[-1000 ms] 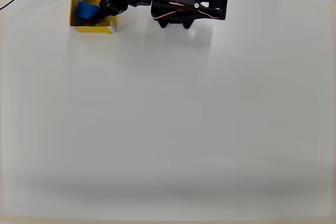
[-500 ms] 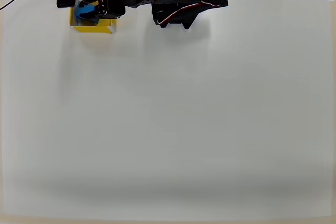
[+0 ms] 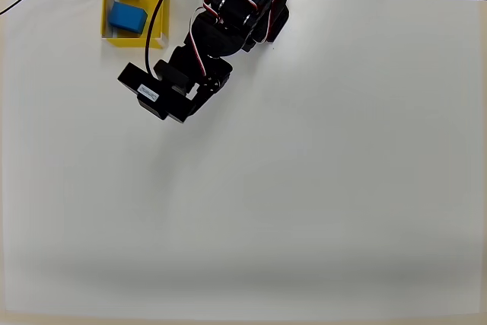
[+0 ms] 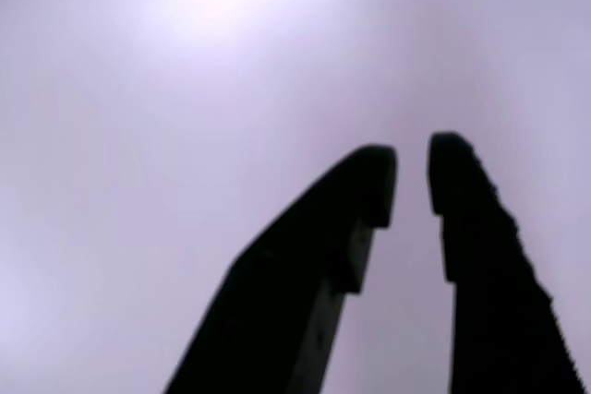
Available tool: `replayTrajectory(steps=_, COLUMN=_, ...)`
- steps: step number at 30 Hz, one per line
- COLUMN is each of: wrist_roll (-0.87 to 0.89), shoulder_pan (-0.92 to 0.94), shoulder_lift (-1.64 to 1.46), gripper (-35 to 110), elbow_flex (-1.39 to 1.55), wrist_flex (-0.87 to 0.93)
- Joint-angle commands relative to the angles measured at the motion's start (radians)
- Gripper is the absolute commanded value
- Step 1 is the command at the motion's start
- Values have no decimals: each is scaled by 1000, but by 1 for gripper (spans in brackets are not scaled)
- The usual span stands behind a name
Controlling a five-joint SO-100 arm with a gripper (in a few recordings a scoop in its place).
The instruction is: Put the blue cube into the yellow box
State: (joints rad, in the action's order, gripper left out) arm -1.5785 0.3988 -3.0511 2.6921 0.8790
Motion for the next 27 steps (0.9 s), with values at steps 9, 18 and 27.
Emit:
replayTrajectory(steps=9, wrist_roll=-23, shoulder_pan=-333, shoulder_lift=-193, gripper=0, elbow_flex=250, wrist_flex=169)
replayTrajectory(steps=18, wrist_roll=32, shoulder_pan=-360, shoulder_lift=-291, gripper=0, elbow_flex=417, wrist_flex=259)
replayTrajectory(steps=27, wrist_roll=-31, shoulder_pan=-360, shoulder_lift=-291, gripper=0, elbow_flex=453, wrist_flex=454)
